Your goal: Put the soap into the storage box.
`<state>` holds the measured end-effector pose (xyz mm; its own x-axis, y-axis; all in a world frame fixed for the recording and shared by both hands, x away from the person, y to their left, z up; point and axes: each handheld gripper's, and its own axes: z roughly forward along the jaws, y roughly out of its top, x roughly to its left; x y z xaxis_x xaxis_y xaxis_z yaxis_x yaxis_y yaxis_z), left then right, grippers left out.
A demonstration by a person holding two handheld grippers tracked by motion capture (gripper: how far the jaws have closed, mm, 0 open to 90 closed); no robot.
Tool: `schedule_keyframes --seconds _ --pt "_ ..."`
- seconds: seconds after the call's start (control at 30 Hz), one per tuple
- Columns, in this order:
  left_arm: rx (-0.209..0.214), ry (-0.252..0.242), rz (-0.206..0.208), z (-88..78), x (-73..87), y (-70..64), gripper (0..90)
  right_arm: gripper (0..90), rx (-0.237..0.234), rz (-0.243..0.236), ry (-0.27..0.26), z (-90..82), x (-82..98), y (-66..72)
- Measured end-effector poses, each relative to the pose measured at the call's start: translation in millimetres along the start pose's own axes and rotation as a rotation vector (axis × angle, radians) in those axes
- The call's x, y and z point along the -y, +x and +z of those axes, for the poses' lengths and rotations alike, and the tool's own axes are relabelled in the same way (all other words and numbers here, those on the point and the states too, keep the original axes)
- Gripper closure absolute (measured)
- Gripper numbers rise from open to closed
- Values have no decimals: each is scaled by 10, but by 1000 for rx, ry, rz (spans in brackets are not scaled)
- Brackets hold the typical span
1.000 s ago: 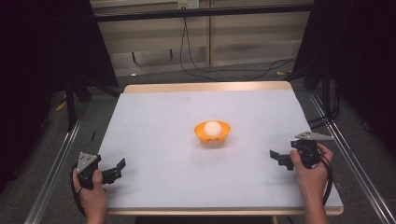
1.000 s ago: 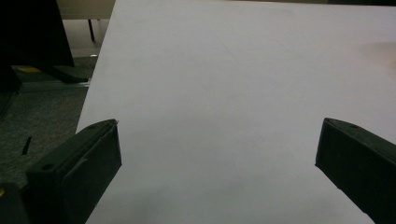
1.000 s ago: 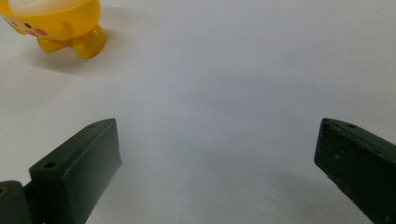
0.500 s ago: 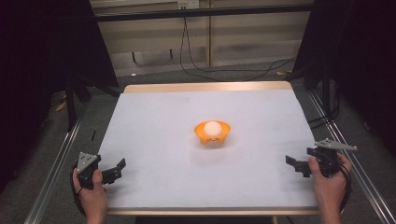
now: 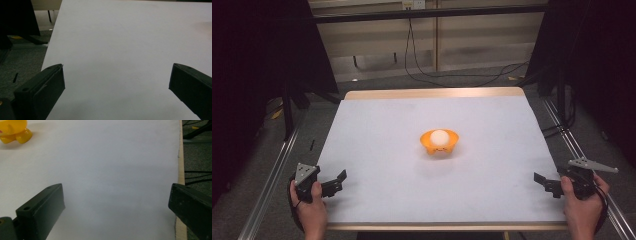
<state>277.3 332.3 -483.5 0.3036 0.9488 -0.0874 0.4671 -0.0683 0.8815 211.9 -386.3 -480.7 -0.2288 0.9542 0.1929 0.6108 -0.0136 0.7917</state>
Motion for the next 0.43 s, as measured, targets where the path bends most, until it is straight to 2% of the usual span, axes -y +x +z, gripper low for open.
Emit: schedule_keyframes --seconds 0.43 --pt "-3 1 1 2 -1 0 0 3 -25 12 -45 -47 85 -23"
